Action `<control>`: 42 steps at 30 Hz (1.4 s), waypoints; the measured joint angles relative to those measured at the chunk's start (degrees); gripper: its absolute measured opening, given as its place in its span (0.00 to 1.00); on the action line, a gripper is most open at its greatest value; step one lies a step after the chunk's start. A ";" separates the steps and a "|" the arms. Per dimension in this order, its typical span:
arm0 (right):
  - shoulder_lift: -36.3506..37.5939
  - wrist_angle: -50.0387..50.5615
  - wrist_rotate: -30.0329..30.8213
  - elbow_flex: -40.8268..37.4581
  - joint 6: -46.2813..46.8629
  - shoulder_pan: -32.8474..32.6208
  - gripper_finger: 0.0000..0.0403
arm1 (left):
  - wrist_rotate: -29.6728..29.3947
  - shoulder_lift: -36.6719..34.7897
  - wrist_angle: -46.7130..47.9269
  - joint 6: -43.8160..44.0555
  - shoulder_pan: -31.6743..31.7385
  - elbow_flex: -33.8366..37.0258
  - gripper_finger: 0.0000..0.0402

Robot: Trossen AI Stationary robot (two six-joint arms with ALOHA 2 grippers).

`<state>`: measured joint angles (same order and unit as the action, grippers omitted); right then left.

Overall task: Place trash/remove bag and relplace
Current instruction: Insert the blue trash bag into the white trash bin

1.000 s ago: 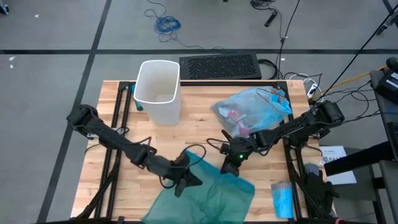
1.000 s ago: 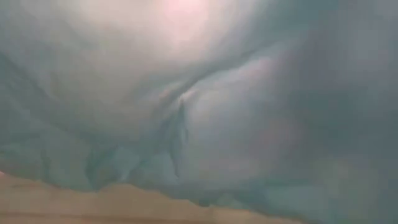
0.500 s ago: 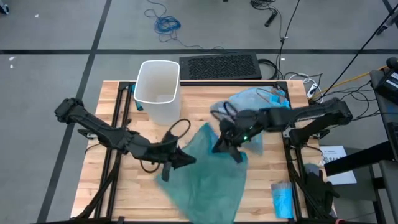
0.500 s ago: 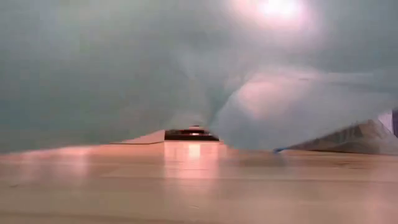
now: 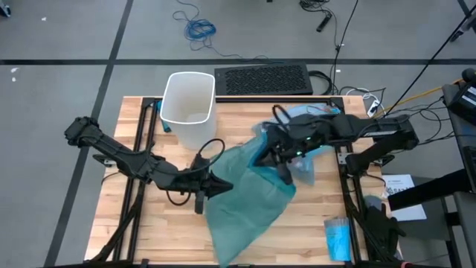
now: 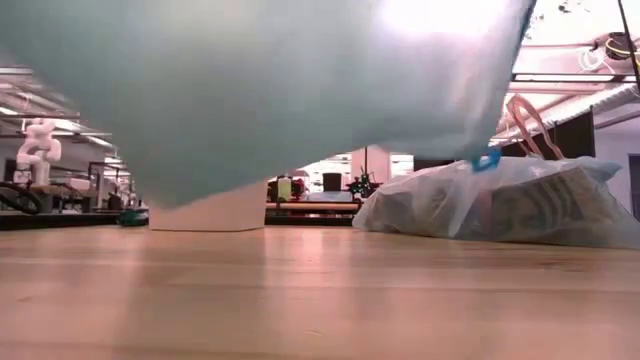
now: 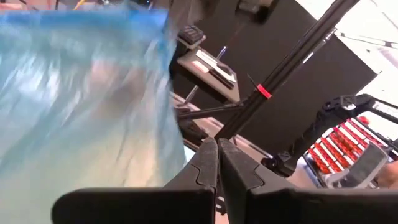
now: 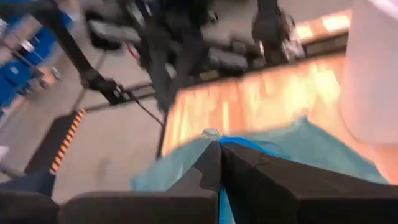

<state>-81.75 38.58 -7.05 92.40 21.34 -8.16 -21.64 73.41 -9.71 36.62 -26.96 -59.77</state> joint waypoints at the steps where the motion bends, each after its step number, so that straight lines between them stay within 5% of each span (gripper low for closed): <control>1: -0.60 0.08 -0.05 0.00 -0.01 -0.02 0.00 | -0.34 0.00 -0.11 -0.06 0.00 0.00 0.03; 18: -4.18 -4.87 -4.53 0.00 -0.94 -0.02 0.00 | -4.76 0.39 1.17 -4.38 1.87 0.00 0.05; 34: -4.44 -4.97 -5.13 0.00 -1.03 1.32 0.00 | -1.01 0.39 0.79 -3.82 5.88 0.00 0.65; 42: -4.44 -6.27 -5.30 0.00 -1.05 2.14 0.00 | 2.27 3.43 0.61 -0.96 7.56 -0.20 0.70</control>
<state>-86.19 32.31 -12.35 92.40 20.29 -6.02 -19.37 76.83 -9.11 35.66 -19.40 -59.96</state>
